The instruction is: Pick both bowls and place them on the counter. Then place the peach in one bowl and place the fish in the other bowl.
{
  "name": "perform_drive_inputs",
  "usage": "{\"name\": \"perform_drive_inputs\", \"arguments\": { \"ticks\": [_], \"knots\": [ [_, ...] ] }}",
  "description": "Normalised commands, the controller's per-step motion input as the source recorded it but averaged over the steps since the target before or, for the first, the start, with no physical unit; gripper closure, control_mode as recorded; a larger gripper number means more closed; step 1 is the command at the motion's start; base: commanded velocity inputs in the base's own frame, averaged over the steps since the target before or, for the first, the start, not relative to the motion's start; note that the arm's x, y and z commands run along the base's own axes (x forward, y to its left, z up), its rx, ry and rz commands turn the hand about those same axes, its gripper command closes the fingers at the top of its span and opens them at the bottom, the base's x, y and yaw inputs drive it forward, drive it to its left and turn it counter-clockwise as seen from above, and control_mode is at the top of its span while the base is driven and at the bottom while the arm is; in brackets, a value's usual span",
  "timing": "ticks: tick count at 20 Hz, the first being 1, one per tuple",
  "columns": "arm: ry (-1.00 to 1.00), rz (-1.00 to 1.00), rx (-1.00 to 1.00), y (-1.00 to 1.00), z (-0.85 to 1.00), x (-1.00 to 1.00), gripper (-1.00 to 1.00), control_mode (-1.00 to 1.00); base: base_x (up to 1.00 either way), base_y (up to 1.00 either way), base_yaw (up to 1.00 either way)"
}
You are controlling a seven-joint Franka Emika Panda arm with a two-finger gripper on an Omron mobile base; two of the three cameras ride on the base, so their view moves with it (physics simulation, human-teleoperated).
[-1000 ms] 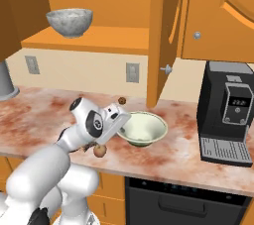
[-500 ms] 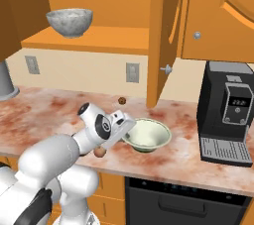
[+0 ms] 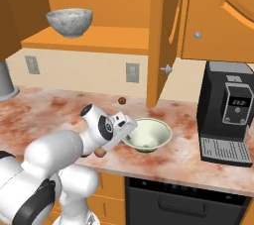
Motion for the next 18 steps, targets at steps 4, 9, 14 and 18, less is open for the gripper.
{"name": "perform_drive_inputs", "arguments": {
  "ticks": [4, 9, 14, 18],
  "knots": [
    [0.03, 0.01, 0.08, 0.0, -0.23, 0.0, 1.0, -1.0, 0.0, 0.0, 0.0],
    [0.03, 0.0, 0.02, 0.06, 0.01, -0.1, -1.0, -1.0, 0.0, 0.0, 0.0],
    [0.0, 0.0, 0.0, 0.13, 0.31, -0.39, -1.0, -1.0, 0.0, 0.0, 0.0],
    [0.0, -0.04, 0.0, 0.34, 0.56, -0.39, -1.0, -1.0, 0.0, 0.0, 0.0]
  ]
}}
